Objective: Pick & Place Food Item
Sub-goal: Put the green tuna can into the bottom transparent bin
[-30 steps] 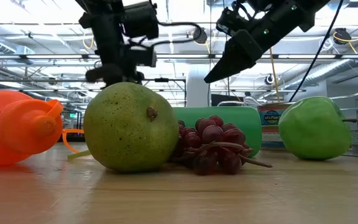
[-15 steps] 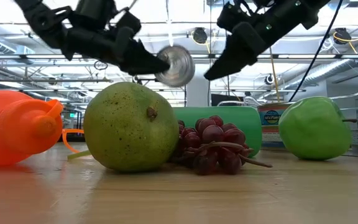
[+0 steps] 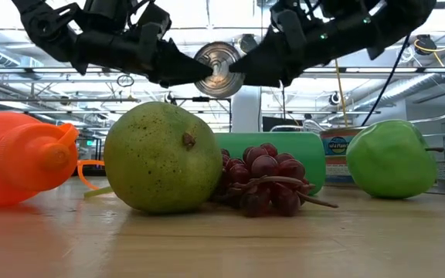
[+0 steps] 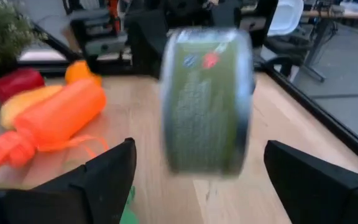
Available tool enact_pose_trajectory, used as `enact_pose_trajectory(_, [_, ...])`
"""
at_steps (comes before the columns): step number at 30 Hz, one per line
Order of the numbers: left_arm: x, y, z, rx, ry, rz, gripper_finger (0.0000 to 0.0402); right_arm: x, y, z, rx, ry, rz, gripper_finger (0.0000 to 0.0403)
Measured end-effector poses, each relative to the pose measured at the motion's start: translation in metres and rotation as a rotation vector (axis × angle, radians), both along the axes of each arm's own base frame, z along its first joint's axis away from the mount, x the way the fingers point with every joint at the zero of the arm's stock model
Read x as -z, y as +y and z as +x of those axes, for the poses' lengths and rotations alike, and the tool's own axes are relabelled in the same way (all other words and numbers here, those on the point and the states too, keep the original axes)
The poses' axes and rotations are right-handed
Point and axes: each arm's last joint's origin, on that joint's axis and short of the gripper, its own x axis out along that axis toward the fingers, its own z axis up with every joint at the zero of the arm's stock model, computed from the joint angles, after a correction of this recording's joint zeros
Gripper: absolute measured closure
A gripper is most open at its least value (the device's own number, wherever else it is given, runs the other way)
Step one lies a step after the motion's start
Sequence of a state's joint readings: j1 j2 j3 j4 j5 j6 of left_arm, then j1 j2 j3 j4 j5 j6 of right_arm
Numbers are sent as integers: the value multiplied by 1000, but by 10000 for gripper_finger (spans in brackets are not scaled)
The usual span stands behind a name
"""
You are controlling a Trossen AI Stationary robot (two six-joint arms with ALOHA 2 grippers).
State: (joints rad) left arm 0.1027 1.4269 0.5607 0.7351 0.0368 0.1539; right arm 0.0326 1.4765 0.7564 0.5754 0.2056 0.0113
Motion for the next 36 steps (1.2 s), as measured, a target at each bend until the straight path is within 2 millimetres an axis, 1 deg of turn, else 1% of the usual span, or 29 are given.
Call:
enact_pose_trajectory(3, [1,-4,0,7,7,0,272,4,0,4,-2,-8,-18,82])
enact_pose_trajectory(5, [0,-5,0,10,0,1,272,3,0,4,-6,-21,-39,102])
enact_pose_trajectory(8, [0,-6,1,6,-5,0,272,-1,-1,5,-4,-51,-61,154])
enact_pose_trajectory(12, [0,-5,1,-14,-2,6,272,0,-4,5,9,-33,-75,256])
enact_pose_trajectory(14, [0,-5,1,-24,-2,5,269,1,-5,5,-1,-29,-79,259])
enact_pose_trajectory(16, [0,-5,1,-48,0,-13,238,0,-5,4,-32,-22,-92,259])
enact_pose_trajectory(19, [0,-4,0,-123,-11,-109,163,-3,-5,-1,-45,16,-113,259])
enact_pose_trajectory(21, [-4,-4,-3,-123,-9,-130,114,-7,-6,-8,-28,51,-105,259])
enact_pose_trajectory(23, [-11,-6,-5,-83,-38,-120,75,-13,-6,-16,-24,79,-97,259])
enact_pose_trajectory(25, [-16,-9,-7,-64,-49,-107,45,-26,-6,-28,-22,76,-74,259])
enact_pose_trajectory(28, [-20,-11,-8,-59,-70,-105,14,-46,-2,-54,-43,85,28,259])
enact_pose_trajectory(30, [-18,-13,-8,-54,-54,-105,6,-57,1,-77,-84,146,135,259])
enact_pose_trajectory(32, [-16,-13,-8,-53,-35,-101,7,-69,2,-101,-111,216,260,259])
enact_pose_trajectory(34, [-13,-12,-7,-66,-19,-96,13,-78,4,-126,-90,296,396,259])
enact_pose_trajectory(36, [-9,-11,-7,-99,8,-95,21,-82,5,-149,-53,397,513,259])
